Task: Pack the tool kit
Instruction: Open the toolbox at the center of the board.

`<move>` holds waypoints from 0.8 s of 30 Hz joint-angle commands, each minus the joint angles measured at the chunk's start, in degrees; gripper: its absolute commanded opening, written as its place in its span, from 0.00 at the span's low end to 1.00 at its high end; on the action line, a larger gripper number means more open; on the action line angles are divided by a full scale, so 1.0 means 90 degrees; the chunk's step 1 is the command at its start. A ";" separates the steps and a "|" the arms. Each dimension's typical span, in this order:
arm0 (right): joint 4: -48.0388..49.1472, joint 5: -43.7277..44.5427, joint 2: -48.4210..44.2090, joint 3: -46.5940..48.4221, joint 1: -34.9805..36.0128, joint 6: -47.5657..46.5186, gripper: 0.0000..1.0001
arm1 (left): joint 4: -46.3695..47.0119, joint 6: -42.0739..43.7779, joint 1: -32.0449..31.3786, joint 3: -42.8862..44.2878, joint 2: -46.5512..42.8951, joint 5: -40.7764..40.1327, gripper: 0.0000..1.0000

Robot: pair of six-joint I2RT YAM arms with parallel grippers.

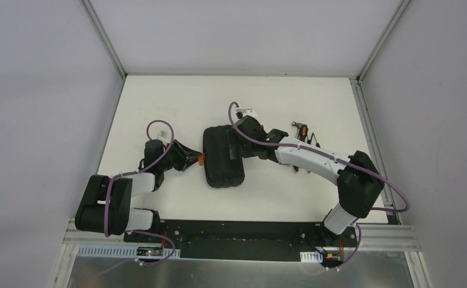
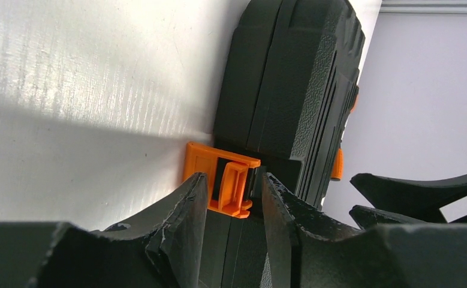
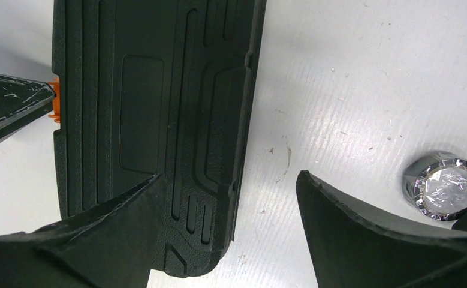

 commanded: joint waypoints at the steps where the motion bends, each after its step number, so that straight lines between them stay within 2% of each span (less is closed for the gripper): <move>1: 0.0152 -0.0016 -0.0205 -0.0038 0.0022 0.0032 0.81 | 0.0489 -0.0051 -0.0007 -0.0055 0.0116 0.0228 0.38; 9: 0.0157 -0.0009 -0.0205 -0.0053 0.0018 0.0035 0.82 | 0.0648 -0.0137 -0.0015 -0.0144 0.0025 0.0270 0.29; 14: 0.0166 -0.0006 -0.0187 -0.0043 0.0017 0.0037 0.82 | 0.0594 -0.0168 -0.0021 -0.0217 -0.0326 0.0226 0.17; 18: 0.0177 -0.0021 -0.0195 -0.0033 0.0015 0.0042 0.82 | 0.0433 -0.0178 -0.0022 -0.0201 -0.0608 0.0193 0.00; 21: 0.0185 0.0002 -0.0243 -0.0039 0.0008 0.0030 0.82 | 0.0156 -0.0197 -0.0011 -0.0119 -0.0957 0.0178 0.00; 24: 0.0176 0.0028 -0.0317 -0.0066 0.0003 0.0032 0.82 | -0.0570 -0.0052 -0.0014 0.0092 -0.1575 0.0016 0.00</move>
